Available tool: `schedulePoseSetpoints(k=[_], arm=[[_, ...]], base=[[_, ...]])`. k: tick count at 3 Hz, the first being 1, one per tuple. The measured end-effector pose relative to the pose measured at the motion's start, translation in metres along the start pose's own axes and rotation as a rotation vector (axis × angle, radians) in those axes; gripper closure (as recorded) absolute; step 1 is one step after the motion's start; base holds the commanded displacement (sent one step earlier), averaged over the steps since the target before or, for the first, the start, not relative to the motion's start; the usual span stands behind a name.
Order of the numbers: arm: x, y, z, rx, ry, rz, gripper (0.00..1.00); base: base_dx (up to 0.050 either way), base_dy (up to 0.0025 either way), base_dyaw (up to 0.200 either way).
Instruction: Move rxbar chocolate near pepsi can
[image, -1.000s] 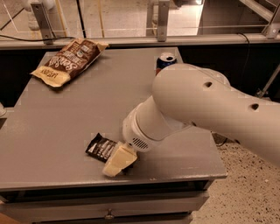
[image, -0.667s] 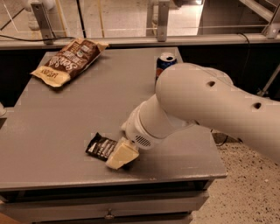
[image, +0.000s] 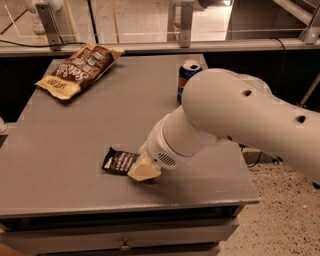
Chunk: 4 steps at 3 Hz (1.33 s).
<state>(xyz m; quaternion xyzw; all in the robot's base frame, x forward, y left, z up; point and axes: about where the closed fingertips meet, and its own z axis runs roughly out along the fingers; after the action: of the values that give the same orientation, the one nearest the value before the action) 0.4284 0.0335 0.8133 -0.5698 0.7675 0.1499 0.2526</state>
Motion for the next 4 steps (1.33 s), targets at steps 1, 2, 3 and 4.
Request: schedulePoseSetpoints(k=[1,2,3,4], arm=[[0.000,0.000,0.000,0.000,0.000,0.000,1.00],[0.017,-0.026,-0.037,0.076,0.007,0.026,1.00],[0.032,-0.068,-0.099,0.186,-0.012,0.063,1.00],[0.038,-0.101,-0.153,0.272,-0.009,0.072,1.00]], base=[[0.000,0.00000,0.000],[0.000,0.00000,0.000],[0.000,0.00000,0.000],[0.000,0.00000,0.000]])
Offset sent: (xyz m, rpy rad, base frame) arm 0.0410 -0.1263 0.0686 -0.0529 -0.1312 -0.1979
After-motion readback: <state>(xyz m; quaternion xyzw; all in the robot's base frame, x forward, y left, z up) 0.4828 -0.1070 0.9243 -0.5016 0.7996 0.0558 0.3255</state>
